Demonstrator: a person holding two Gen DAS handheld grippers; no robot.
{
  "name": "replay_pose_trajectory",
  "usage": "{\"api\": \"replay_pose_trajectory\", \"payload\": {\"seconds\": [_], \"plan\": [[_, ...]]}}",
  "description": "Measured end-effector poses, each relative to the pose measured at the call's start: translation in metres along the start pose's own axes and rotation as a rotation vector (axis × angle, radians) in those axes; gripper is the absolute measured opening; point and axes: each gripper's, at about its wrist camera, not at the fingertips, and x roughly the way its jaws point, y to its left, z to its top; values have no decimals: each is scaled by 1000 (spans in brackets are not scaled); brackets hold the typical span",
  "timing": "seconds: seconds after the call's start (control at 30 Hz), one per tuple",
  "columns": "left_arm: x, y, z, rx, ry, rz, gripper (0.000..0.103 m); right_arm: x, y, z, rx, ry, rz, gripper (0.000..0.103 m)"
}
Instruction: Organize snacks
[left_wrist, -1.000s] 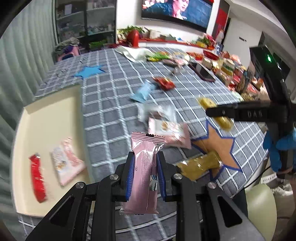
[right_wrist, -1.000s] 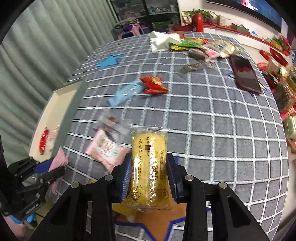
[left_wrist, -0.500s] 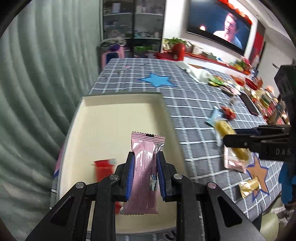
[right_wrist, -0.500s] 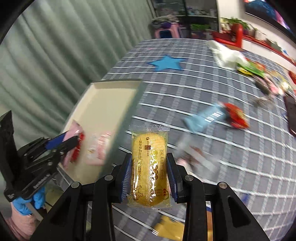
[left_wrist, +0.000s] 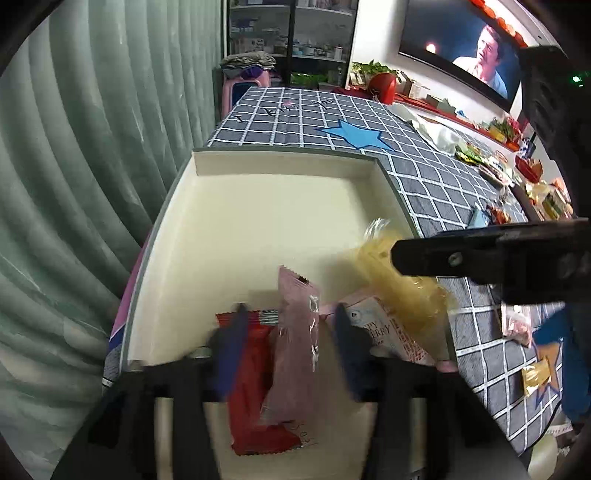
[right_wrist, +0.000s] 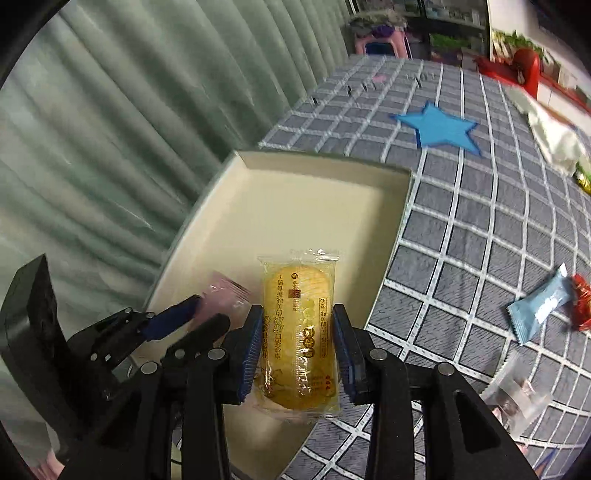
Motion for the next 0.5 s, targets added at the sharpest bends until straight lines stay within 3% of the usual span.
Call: {"api": "replay_pose_trajectory", "payload": {"seconds": [0.03,0.07,0.27,0.47,0.5], "plan": [[-1,0,1,11,-9,-4,73,-2,-6,-1,16,-13,-9,86],[-2,-2,1,25,-16,-7,75,-7,-14,-3,32,-32,-21,88],[-12,-49,17,178,-37,-51,81,-47,-105,-42,218,-115,-88,88],[-5,-120,32,317,-24,-99,82,-89,-221,-126,501,-186,-248,89],[0,-136,33,326,-21,-104,82,-97,-230,-132,517,-207,-266,102]]}}
